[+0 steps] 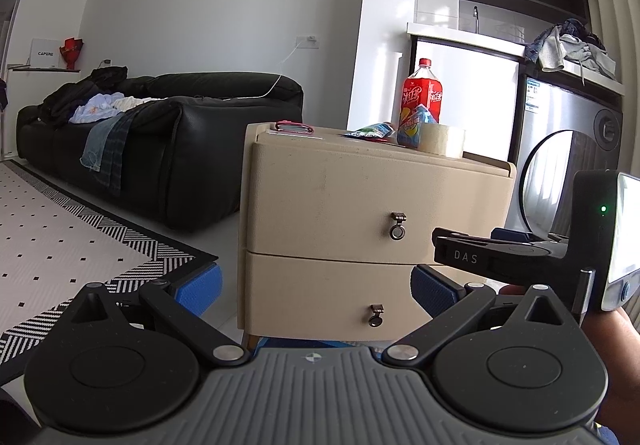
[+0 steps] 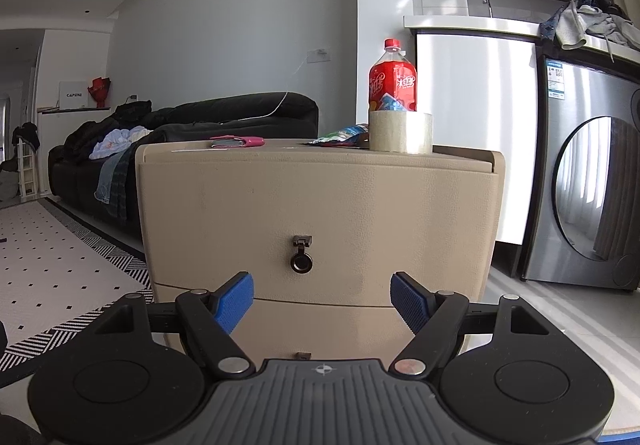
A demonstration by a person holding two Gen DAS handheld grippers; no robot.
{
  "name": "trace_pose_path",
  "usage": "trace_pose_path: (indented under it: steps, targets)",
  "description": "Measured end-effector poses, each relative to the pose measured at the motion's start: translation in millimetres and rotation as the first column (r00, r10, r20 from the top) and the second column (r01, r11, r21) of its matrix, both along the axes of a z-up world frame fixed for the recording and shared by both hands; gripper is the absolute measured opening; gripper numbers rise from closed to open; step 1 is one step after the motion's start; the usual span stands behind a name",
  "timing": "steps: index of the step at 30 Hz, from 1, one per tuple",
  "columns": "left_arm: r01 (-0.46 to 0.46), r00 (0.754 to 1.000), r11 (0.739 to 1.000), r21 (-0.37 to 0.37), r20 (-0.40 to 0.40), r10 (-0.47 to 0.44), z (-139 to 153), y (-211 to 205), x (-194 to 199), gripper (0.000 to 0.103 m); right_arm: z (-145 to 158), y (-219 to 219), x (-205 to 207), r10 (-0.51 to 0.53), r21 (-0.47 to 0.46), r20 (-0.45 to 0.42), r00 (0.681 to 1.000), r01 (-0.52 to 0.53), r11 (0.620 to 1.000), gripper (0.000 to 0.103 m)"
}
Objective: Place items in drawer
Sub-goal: 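Move the right tool toward the top drawer's metal handle, then close the right tool on the top drawer's metal handle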
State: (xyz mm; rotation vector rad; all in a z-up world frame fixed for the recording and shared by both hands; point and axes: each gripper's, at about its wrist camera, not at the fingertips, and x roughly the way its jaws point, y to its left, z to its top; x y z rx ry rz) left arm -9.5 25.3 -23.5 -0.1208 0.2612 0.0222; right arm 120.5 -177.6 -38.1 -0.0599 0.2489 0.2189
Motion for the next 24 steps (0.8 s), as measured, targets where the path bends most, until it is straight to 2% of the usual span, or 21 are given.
trace_pose_path:
  steps: [3, 13, 18, 24]
  targets:
    - [-0.001, 1.0, 1.0, -0.002, 0.0, 0.001, -1.3, -0.1, -2.5, 0.103, -0.5, 3.9, 3.9, -0.013, -0.002, 0.011, 1.0, 0.013, 1.0, 0.076]
    - [-0.013, 1.0, 1.0, -0.007, -0.013, 0.013, -2.0, 4.7, -2.1, 0.103, -4.0, 27.3, 35.9, -0.022, -0.034, 0.048, 0.999, 0.024, 0.999, 0.076]
    - [-0.017, 1.0, 1.0, -0.007, -0.018, 0.017, -2.9, 7.8, -2.2, 0.103, -11.3, 34.5, 59.1, -0.049, -0.026, 0.032, 0.998, 0.05, 0.998, 0.076]
    - [-0.02, 0.999, 1.0, -0.007, -0.027, 0.019, -6.3, 6.7, -4.4, 0.103, -19.1, 44.5, 79.0, -0.05, -0.041, 0.022, 0.999, 0.051, 0.998, 0.069]
